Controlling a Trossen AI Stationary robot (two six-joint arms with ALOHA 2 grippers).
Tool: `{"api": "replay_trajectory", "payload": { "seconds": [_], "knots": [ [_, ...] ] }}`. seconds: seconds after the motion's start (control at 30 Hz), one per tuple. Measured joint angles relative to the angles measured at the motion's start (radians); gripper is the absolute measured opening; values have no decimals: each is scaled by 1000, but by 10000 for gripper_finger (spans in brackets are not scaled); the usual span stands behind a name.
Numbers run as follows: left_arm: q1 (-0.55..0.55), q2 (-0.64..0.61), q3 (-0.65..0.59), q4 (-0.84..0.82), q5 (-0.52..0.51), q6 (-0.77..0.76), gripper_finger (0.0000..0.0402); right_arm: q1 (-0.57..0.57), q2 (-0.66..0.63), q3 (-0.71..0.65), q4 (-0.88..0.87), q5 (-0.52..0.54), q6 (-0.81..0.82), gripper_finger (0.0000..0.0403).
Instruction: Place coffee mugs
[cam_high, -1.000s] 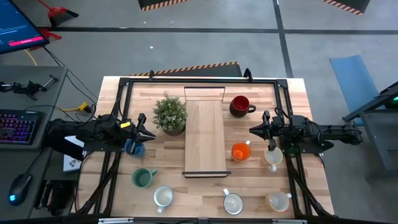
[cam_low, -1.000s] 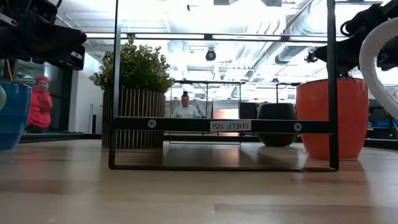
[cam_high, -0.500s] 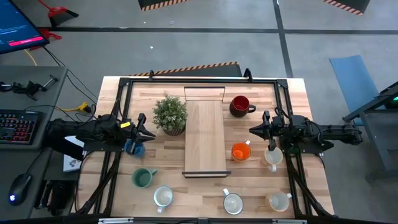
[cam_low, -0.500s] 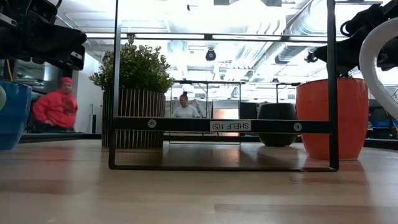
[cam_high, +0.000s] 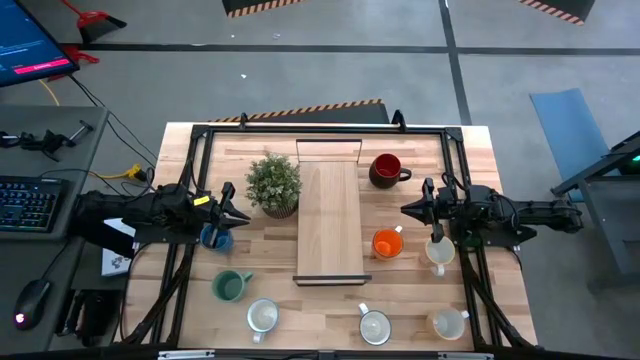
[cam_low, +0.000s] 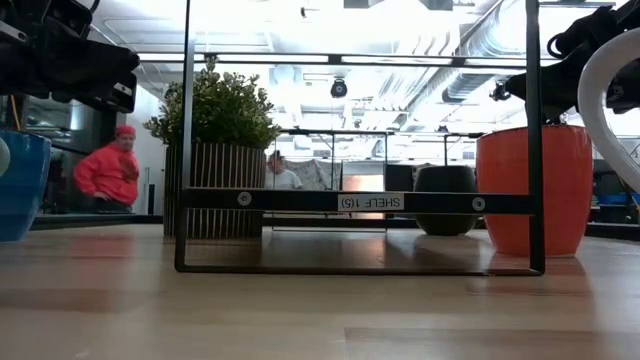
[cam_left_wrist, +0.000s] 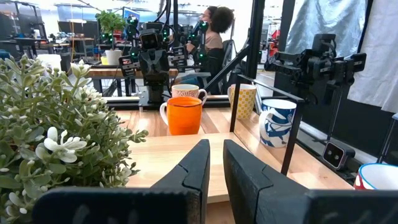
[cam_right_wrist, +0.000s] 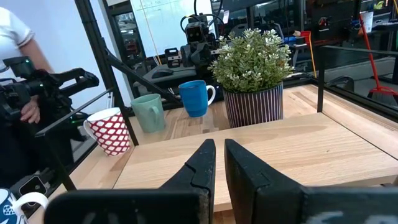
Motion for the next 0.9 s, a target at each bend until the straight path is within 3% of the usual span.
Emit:
{"api": "replay_trajectory", "payload": {
  "seconds": [0.33,0.9],
  "knots": [
    [0,0,0,16,-8,-27,35,0,0,0,0,0,0,18],
    [0,0,0,46,-8,-497,35,0,0,0,0,0,-2,18]
  ]
}}
